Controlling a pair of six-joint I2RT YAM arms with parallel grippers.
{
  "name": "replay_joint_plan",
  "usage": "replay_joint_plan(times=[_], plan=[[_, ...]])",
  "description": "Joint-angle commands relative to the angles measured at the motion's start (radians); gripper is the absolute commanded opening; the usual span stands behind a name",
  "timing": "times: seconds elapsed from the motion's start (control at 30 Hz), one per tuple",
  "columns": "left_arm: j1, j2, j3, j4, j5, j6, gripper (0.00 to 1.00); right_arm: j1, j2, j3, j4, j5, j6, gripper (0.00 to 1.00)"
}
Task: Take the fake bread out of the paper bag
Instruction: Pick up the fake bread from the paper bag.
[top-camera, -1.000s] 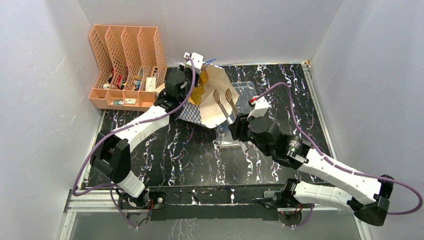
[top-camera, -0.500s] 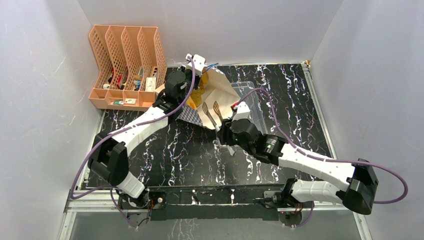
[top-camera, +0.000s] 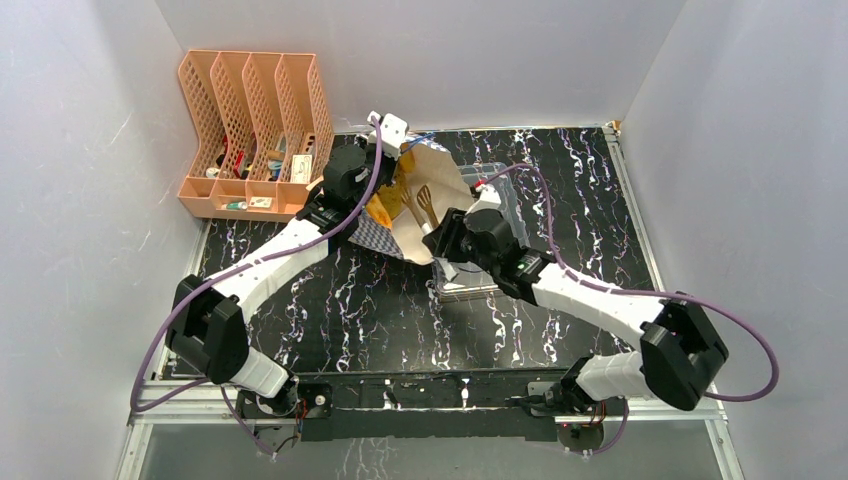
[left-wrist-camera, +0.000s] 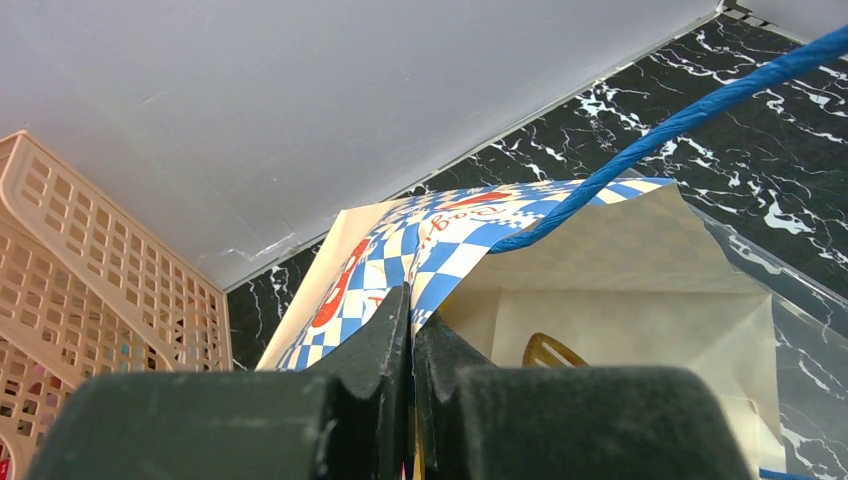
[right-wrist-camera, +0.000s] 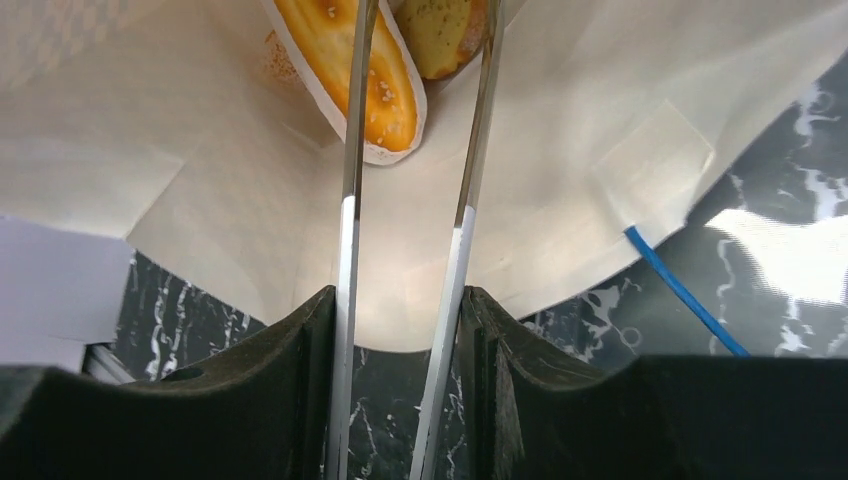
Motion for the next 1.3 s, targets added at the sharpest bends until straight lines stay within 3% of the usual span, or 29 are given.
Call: replay_joint_plan(times=[0.0, 0.7, 1.27], plan=[[-0.006, -0.063, -0.004, -0.003, 0.033, -0.026, 0.00, -0.034, 0.045, 0.004, 0.206, -0.129, 0.089, 0.26], [-0.007, -0.063, -0.010, -0.021, 0.080, -0.028, 0.00, -0.115, 0.276, -0.001, 0.532, -0.269, 0.325, 0.30], [-0.008, -0.040, 0.012, -0.048, 0.113, -0.031, 0.00, -0.166, 0.424, 0.059, 0.699, -0.347, 0.390, 0.33]])
